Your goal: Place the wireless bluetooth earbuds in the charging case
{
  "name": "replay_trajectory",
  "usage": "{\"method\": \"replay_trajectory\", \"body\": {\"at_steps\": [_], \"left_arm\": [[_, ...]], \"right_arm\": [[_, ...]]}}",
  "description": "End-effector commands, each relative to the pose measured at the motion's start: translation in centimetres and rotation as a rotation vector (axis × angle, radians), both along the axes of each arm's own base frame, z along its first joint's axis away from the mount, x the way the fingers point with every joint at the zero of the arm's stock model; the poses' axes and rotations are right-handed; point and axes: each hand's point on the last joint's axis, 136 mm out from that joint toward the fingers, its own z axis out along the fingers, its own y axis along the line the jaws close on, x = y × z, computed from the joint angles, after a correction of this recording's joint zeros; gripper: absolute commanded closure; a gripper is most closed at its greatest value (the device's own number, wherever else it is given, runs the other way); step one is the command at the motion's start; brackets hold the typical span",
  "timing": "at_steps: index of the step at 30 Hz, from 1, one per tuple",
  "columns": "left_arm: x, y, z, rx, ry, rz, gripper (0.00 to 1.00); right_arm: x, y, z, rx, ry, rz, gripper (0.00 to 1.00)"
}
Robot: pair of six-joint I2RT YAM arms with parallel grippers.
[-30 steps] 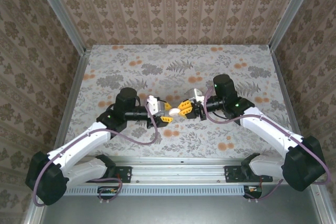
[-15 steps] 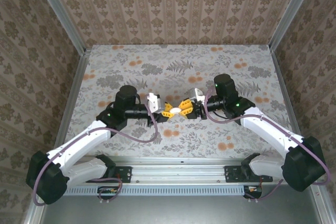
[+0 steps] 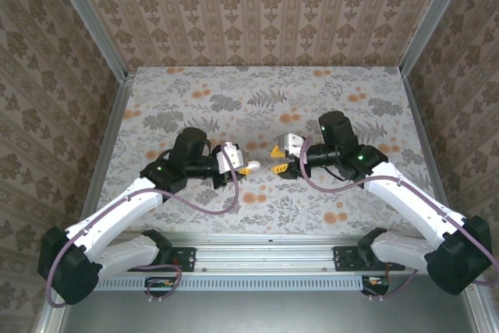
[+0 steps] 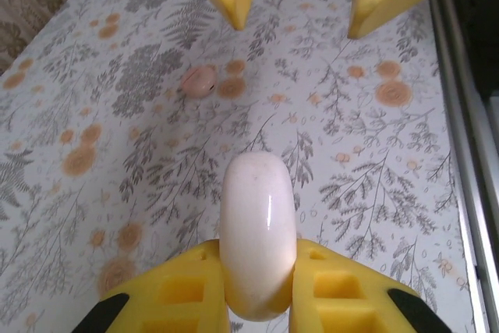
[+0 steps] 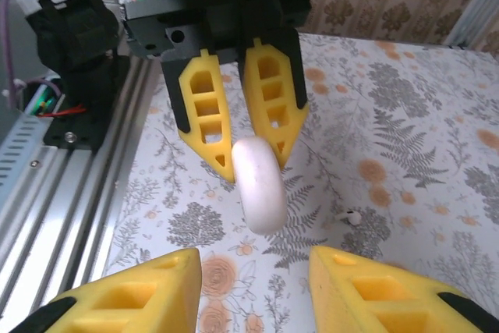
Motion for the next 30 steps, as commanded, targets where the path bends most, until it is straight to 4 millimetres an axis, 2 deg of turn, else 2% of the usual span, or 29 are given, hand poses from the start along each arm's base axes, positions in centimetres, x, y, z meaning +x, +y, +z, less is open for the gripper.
{"method": "replay_trajectory", "body": {"at_steps": [1,8,15,20,30], "left_arm": [[0.5,0.8,-0.2,0.055,-0.01,0.044,0.85],[0.7,2.1,-1.6,0.128,0.017,0.106,0.86],[0.5,2.2,-2.6,0.196,0.071,0.094,0.86],[0.4,2.2,-2.2,0.183,0.06,0.089,0.86],[-0.3,1.7,-0.6,0.146,-0.009,0.001,0.86]], "right_arm": [[0.4,-0.3,-1.3,-0.025,-0.033,-0.026,0.59],[1.0,-0.1,-2.5,-0.008,-0.009,-0.06,0.59],[1.2,0.1,-3.4,-0.016,-0.025,-0.043,0.6],[1.2,0.5,-3.1,-0.011,-0.02,-0.011,0.6],[1.5,-0.3,-2.9,0.003,0.02,-0.031,0.56]]}}
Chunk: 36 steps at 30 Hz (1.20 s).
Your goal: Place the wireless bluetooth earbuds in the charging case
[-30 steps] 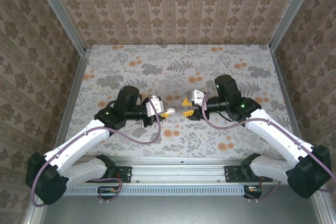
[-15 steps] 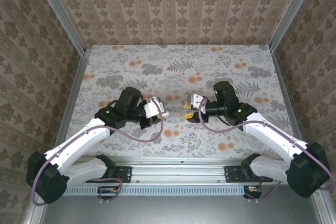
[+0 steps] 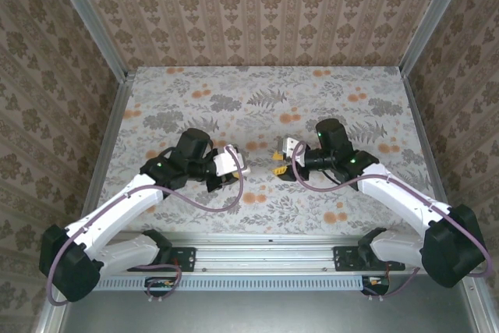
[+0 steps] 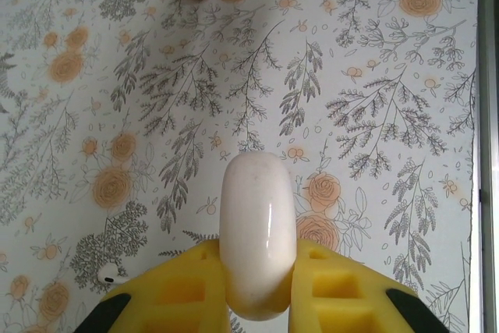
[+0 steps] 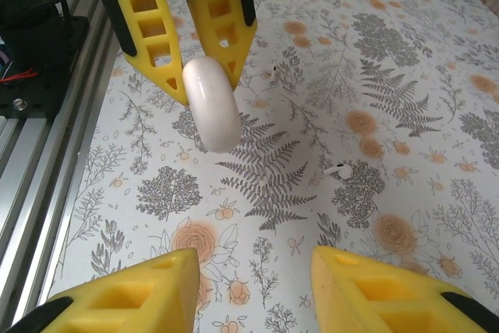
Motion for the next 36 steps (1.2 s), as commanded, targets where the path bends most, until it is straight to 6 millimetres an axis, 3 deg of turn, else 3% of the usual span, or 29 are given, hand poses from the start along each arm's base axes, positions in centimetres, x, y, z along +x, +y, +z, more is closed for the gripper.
{"method": "replay_trajectory", "body": {"at_steps": [1,7,16,22,30,33,36], "left_arm": [[-0.5,-0.8,2.3,-0.048,-0.055,-0.078,0.86],[-0.6,-1.8,3.1,-0.093,-0.077,-0.12,0.86],[-0.5,-3.1,4.0,-0.13,-0.065,-0.155,0.86],[-0.4,-3.4,4.2,-0.141,-0.064,-0.166,0.86],[-0.5,-3.7,4.8,-0.167,-0.061,-0.168,0.86],[-0.5,-3.9,5.2,-0.181,-0.068,-0.171,0.86],[-0.4,-4.0,5.4,-0.187,-0.077,-0.171,0.75]], "right_arm": [[-0.2,0.4,1.9,0.037,-0.016,0.038,0.56],[-0.2,1.1,2.7,0.05,-0.004,0.061,0.55],[-1.7,4.3,2.8,0.056,-0.014,0.181,0.52],[-1.6,5.4,2.6,0.052,0.001,0.212,0.54],[-1.3,6.0,2.8,0.059,0.008,0.241,0.69],[-1.4,6.1,2.6,0.051,0.009,0.251,0.79],[-1.7,5.9,2.6,0.042,0.003,0.263,0.84]]}}
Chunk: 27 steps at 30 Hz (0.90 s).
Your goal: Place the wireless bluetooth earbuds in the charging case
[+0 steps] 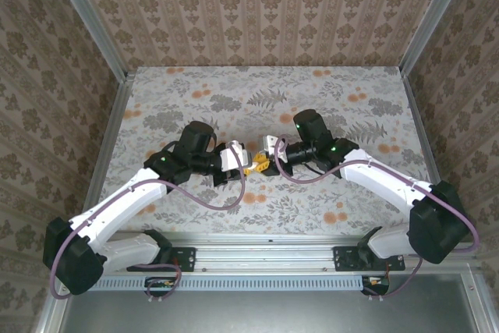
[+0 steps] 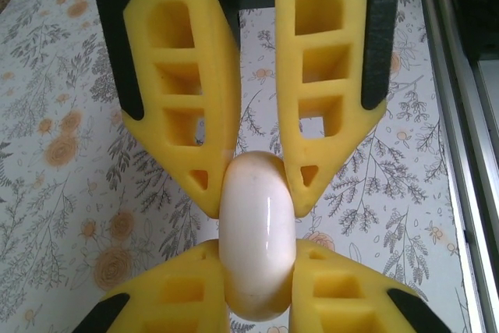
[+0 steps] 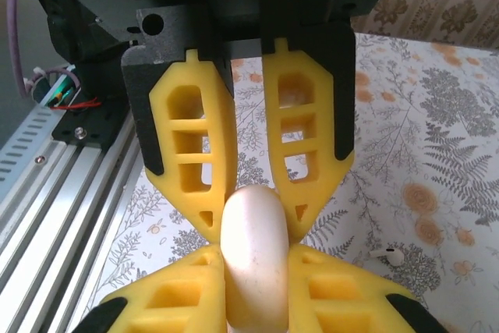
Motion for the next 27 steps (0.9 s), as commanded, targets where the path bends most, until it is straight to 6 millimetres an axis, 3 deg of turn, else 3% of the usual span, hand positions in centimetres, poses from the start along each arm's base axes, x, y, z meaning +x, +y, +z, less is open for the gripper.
{"method": "replay_trajectory", "body": {"at_steps": [1,5,13,27], "left_arm": [[-0.1,-1.1,2.7,-0.081,-0.045,-0.039,0.69],[-0.4,-1.1,2.7,-0.105,-0.044,-0.048,0.53],[-0.8,-1.1,2.6,-0.148,-0.037,-0.039,0.51],[-1.1,-1.3,3.1,-0.186,-0.009,-0.042,0.51]], "right_arm": [[-0.8,0.4,0.8,0.011,-0.007,0.056,0.84],[-1.3,-0.5,1.6,0.032,-0.012,0.084,0.85],[-2.1,-1.8,3.3,0.132,0.002,0.131,0.85],[-2.0,-1.8,3.7,0.164,-0.004,0.117,0.85]]}}
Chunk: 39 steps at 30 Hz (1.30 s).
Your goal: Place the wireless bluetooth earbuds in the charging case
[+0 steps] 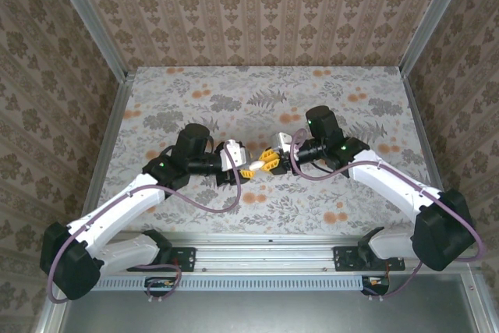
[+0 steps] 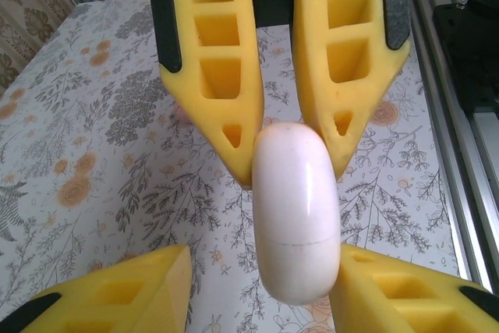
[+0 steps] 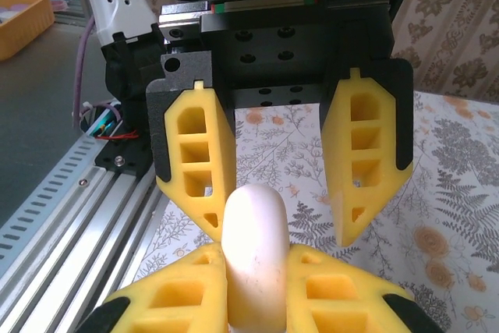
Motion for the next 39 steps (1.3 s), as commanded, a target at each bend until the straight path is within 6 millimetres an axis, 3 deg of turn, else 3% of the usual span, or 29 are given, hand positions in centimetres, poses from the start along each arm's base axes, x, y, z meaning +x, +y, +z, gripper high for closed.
{"method": "replay_trajectory", "body": {"at_steps": [1,18,39], "left_arm": [[-0.8,-0.4,1.4,-0.056,0.004,-0.036,0.51],[-1.0,-0.4,1.6,-0.086,0.036,-0.036,0.52],[-1.5,-1.3,1.9,-0.095,0.063,-0.102,0.59]], "right_arm": [[-0.8,-0.1,1.1,0.045,-0.01,0.027,0.85],[-0.2,-1.1,0.9,0.081,0.085,-0.041,0.86],[-1.1,-1.1,1.8,0.107,0.075,-0.005,0.86]]}}
